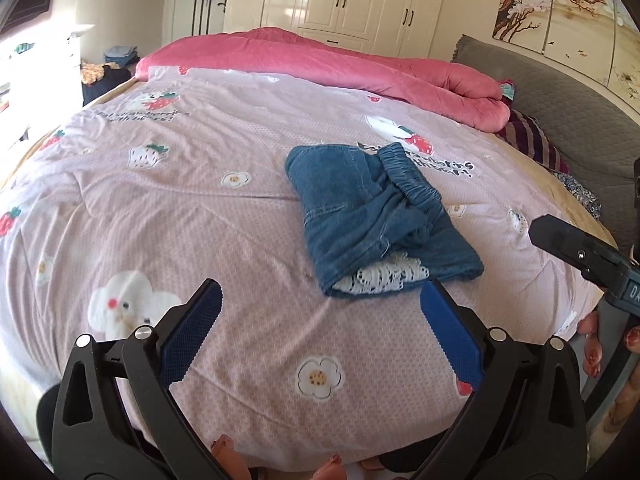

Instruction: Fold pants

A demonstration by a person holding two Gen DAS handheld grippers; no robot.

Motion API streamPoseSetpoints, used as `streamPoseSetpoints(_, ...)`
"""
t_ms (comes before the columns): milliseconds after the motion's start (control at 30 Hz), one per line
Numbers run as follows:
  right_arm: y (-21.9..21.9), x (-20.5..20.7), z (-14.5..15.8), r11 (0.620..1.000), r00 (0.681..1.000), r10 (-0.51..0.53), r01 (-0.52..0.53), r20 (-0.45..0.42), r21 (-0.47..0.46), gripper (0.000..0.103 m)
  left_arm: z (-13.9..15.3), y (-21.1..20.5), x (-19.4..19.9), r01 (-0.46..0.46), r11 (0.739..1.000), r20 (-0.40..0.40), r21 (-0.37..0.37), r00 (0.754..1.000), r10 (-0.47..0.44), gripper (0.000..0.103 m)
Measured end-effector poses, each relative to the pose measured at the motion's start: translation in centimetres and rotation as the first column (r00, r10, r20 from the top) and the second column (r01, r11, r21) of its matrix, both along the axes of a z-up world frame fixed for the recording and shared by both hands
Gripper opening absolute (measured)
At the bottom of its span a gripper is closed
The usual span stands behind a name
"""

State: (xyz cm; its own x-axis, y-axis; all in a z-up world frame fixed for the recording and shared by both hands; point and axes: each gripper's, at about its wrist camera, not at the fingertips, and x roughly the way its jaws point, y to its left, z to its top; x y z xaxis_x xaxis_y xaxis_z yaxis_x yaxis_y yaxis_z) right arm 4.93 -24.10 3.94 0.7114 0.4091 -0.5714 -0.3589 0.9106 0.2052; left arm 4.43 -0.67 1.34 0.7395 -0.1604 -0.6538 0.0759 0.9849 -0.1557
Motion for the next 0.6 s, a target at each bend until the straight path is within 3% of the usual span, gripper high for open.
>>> streamPoseSetpoints(367,-0.2,-2.3,-1.2,0.999,1.000,-0.022,0.023,0.022,-0.033,0.098,-1.9,-0.3,-2.2,0.006,1.000,-0.012,0.021,1.000,-0.006,0.093)
streamPoseSetpoints(600,-0.2,-3.4,-2.6,0.999,1.000,-0.012,0.011,-0.008,-0.033,0.098,-2.7,-0.6,-3.1,0.021,1.000,-0.033,0.016,0.999,-0.020,0.093)
